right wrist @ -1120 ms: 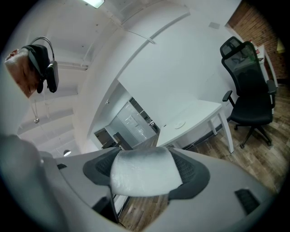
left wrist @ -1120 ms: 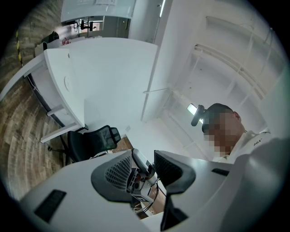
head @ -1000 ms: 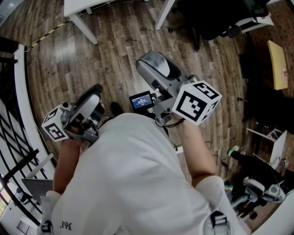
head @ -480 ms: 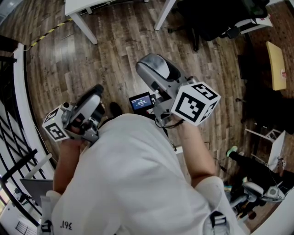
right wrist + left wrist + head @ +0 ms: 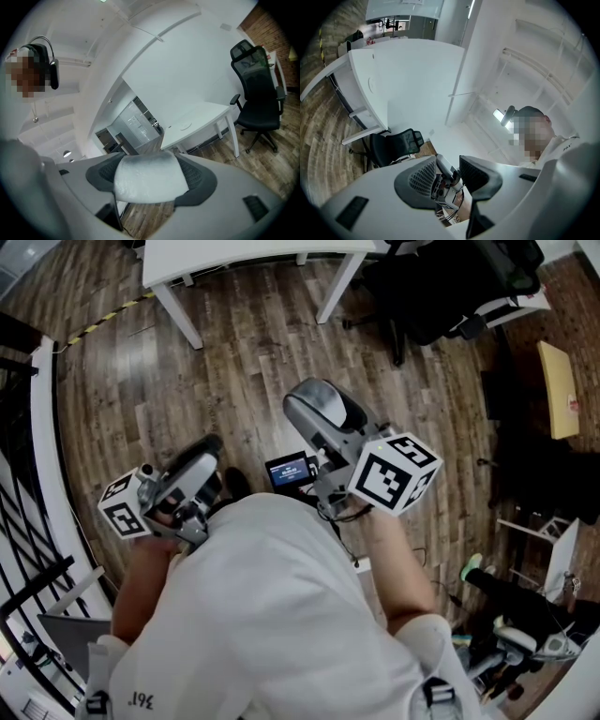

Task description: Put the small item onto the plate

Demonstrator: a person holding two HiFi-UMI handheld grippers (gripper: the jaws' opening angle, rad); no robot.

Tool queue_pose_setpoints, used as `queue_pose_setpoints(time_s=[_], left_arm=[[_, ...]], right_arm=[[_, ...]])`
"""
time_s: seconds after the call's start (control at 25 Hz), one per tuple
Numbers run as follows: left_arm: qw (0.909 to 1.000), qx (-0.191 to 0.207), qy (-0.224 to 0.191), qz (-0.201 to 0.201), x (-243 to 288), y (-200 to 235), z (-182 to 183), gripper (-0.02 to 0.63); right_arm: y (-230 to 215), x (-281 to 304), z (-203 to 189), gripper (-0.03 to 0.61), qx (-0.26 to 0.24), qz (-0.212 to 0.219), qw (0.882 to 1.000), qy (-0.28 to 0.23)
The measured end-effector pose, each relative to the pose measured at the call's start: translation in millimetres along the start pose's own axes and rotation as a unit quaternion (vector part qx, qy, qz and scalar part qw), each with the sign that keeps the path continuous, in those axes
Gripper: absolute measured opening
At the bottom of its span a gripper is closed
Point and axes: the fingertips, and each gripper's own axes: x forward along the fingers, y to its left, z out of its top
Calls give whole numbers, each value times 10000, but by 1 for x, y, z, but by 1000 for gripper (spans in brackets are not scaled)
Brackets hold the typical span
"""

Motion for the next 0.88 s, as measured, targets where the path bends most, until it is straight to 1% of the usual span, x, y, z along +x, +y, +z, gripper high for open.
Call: queue_pose_setpoints(time_s=[0.52,0.88], left_arm=[[9999,-100,71,-80,-28,0,25,138],[9993,-233,232,-160,-52,2,41,138]], right_arm=[[23,26,-12,318,21,-126,9999,-27],[42,44,-22,319,27,-291,9995,-88]])
